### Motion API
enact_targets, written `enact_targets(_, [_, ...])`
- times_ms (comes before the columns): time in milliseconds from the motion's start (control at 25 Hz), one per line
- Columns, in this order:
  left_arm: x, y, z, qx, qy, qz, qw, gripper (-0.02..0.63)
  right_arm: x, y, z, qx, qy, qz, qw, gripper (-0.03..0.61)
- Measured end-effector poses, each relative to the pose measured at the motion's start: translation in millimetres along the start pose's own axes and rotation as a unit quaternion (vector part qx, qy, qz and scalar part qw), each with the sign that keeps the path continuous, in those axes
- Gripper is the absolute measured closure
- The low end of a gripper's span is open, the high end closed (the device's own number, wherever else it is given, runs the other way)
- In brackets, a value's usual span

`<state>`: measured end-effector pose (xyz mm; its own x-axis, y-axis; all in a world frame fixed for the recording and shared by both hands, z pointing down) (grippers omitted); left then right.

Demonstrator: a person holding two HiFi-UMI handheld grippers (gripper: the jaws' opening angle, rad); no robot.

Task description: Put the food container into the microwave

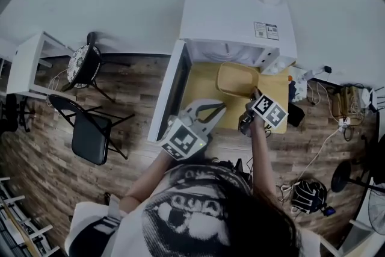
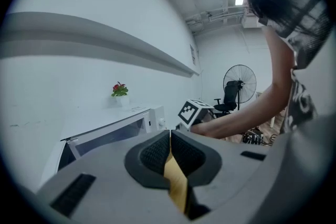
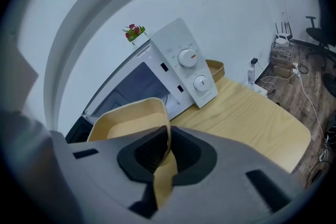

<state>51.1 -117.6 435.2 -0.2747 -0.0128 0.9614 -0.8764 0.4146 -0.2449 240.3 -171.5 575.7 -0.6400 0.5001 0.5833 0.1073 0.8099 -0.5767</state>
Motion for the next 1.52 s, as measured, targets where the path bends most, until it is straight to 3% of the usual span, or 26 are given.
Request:
enact_targets(360, [16, -3, 19, 0.009, 0.008, 0.016, 0.9998, 0.606, -31, -70, 27, 0.038, 0.062, -0.003, 0.997, 0.552])
enact_targets(800, [30, 1, 23, 0.009, 0.029, 0.027, 0.9992, 0.606, -35, -128, 36, 0.065, 0.109, 0.013, 0.992, 0.552])
enact_targets(1360, [39, 4, 16, 0.005, 0.029, 0.049, 0.9984, 0.606, -54, -164, 39, 0.037, 0.068, -0.035, 0.996, 0.552])
enact_targets(1520, [41, 4, 16, -0.001, 0.028, 0.054, 0.9981, 0.606, -59, -170, 50, 0.015, 0.076, -0.04, 0.996, 0.545])
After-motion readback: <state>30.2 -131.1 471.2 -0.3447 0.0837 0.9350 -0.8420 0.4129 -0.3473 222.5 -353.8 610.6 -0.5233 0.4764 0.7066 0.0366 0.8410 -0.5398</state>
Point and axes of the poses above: the fingertips, and each gripper's own axes: y backward along the fingers, z to its left, x out of its underside, the point moved 4 cm from there along y, backward along the fingers, and after that the axes turned 4 degrees about -x, right-handed, at the moved point
